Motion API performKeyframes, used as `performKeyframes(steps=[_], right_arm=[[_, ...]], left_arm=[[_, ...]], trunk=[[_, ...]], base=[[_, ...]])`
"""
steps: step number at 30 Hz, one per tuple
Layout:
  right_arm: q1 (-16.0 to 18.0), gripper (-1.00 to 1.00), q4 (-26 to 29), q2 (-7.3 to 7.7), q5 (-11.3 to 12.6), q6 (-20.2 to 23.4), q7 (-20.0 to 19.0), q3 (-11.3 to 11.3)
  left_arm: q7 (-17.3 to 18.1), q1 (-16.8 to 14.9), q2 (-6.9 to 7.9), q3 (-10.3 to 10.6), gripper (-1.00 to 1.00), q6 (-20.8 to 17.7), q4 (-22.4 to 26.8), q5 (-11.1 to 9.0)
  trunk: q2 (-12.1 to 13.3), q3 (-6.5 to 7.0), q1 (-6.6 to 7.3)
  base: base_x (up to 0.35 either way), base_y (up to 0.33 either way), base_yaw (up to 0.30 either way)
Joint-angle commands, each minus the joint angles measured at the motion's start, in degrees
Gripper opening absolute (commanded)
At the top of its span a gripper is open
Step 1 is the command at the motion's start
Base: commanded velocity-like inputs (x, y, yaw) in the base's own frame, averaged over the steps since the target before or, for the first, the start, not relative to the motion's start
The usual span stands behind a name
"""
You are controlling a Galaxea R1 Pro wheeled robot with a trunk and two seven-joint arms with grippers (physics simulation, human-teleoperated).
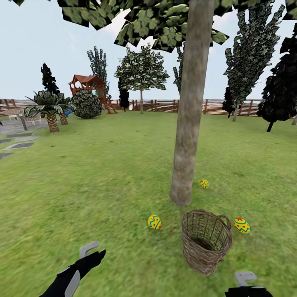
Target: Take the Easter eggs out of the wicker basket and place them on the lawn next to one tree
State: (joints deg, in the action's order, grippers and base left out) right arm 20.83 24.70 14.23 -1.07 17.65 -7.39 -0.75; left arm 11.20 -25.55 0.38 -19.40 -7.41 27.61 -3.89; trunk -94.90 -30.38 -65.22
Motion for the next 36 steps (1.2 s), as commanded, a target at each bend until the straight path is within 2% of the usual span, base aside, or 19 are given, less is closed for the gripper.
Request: performKeyframes(steps=[1,3,7,14,16,19,21,23,25,32,36], right_arm=[[0.0,1.00,0.1,-0.51,-0.1,0.3,-0.1,-0.1],[0.0,1.00,-2.5,-1.72,-0.1,-0.2,0.0,0.0],[0.0,1.00,-7.3,-1.78,0.1,-2.1,-0.5,0.2],[0.0,1.00,-10.2,-2.26,0.0,-3.3,-0.1,0.1],[0.0,1.00,-13.7,-2.72,-0.1,-5.8,0.0,-0.1],[0.0,1.00,-17.5,-3.69,-0.4,-11.2,0.1,-0.1],[0.0,1.00,-18.4,-3.89,-0.5,-12.4,0.1,-0.1],[0.0,1.00,-19.3,-3.97,-0.4,-13.0,0.1,-0.1],[0.0,1.00,-20.6,-3.89,-0.3,-13.3,0.1,-0.1],[0.0,1.00,-25.6,-4.05,-0.6,-13.7,0.1,-0.2],[0.0,1.00,-26.5,-4.76,-0.7,-13.8,0.2,-0.3]], left_arm=[[0.1,0.0,-0.01,-0.3,1.00,-0.5,-1.3,-0.4],[-1.0,0.0,0.16,-0.2,1.00,-0.3,-6.2,-0.3],[-1.5,0.0,0.79,-0.1,1.00,-0.5,-10.0,-0.1],[-1.4,0.0,2.69,0.0,1.00,-1.3,-18.2,0.1],[-1.4,0.0,3.19,0.0,1.00,-1.3,-22.9,0.2],[-1.4,0.0,3.40,0.1,1.00,-1.2,-25.9,0.8],[-1.4,0.0,3.45,0.1,1.00,-1.2,-27.3,2.5],[-1.4,0.0,3.48,0.1,1.00,-1.0,-28.2,5.2],[-1.4,0.1,3.49,0.0,1.00,-1.1,-28.8,6.2],[-1.8,0.1,3.49,0.0,1.00,-1.5,-30.4,6.9],[-2.0,0.2,3.39,0.0,1.00,-4.5,-30.8,7.0]], trunk=[[0.4,0.12,0.23],[1.2,0.48,0.67],[2.8,1.20,1.55],[5.6,2.46,3.09],[6.4,2.82,3.53],[7.6,3.35,4.18],[8.4,3.71,4.62],[9.2,4.07,5.06],[10.0,4.43,5.50],[12.8,5.69,7.04],[14.4,6.41,7.92]], base=[[0.000,0.000,0.000],[0.000,0.000,0.000],[0.000,0.000,0.000],[0.000,0.000,0.000],[0.000,0.000,0.000],[0.000,0.000,0.000],[0.000,0.000,0.000],[0.000,0.000,0.000],[0.000,0.000,0.000],[0.000,0.000,0.000],[0.000,0.000,0.000]])
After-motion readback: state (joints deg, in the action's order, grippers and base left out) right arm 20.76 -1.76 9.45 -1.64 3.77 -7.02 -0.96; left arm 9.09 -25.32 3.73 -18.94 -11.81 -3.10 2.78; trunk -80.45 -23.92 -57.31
